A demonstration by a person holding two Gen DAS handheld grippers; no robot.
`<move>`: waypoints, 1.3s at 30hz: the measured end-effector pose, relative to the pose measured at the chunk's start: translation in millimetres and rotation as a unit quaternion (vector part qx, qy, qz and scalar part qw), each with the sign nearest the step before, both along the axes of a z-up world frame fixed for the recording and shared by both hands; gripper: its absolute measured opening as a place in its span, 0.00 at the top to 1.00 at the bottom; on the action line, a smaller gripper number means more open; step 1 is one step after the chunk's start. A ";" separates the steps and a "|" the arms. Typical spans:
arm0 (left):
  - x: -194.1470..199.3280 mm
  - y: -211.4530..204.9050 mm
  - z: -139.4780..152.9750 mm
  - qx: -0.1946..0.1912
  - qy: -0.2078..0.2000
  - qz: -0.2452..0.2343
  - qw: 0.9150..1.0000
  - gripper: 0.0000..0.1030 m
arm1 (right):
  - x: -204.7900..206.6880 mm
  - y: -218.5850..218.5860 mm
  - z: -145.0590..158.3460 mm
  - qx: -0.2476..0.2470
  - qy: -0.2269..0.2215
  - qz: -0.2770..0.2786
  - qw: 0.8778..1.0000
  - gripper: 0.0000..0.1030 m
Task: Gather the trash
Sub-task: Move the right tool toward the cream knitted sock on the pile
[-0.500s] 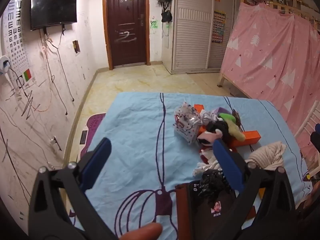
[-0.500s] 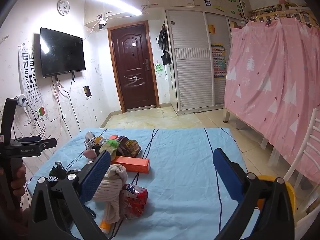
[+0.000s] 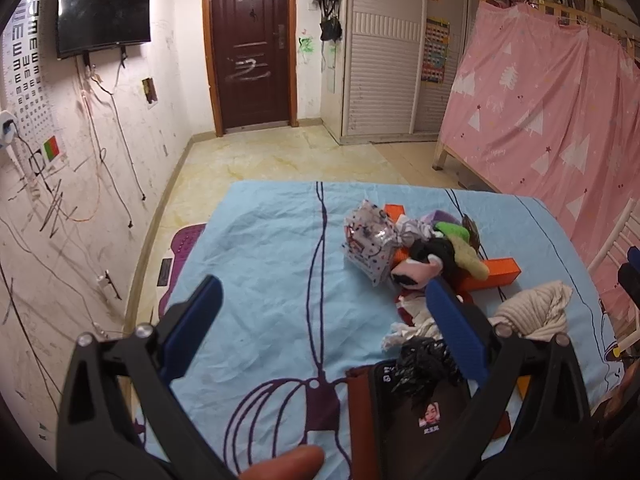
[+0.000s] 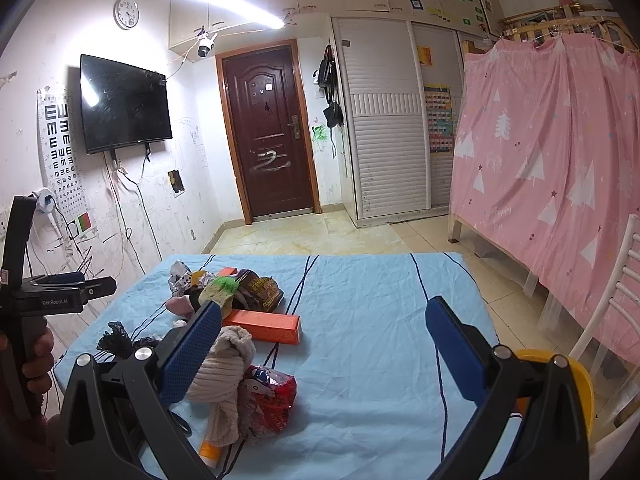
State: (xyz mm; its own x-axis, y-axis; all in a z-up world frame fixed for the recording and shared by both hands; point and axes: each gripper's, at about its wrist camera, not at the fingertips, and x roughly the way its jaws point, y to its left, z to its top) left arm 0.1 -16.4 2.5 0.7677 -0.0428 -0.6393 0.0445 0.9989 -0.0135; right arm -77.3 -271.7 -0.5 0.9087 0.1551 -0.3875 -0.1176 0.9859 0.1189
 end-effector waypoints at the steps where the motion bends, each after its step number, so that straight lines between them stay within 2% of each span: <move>1: -0.2 -0.2 0.1 0.001 0.000 0.000 1.000 0.05 | 0.1 -0.4 -0.7 0.000 0.000 0.000 1.000 0.08; 16: -0.1 -5.1 0.9 0.002 -0.001 -0.004 1.000 0.05 | -0.6 0.4 -1.6 0.008 -0.001 0.002 1.000 0.08; 24: -2.2 -8.0 3.4 0.002 -0.003 -0.009 1.000 0.05 | -0.3 3.4 -2.8 -0.013 0.000 0.003 1.000 0.08; 32: -2.8 -8.2 4.1 0.001 -0.003 -0.010 1.000 0.05 | -1.4 4.7 -1.6 -0.002 -0.011 0.006 1.000 0.08; 39: -3.9 -9.9 3.9 0.000 0.000 -0.011 1.000 0.05 | 2.1 3.3 -5.5 -0.014 0.021 0.006 1.000 0.08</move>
State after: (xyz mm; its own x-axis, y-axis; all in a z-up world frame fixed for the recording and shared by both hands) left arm -3.8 -26.3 6.4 0.7666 -0.0600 -0.6393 0.0665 0.9977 -0.0139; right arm -75.3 -268.4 -5.9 0.8899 0.1538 -0.4295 -0.1241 0.9876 0.0965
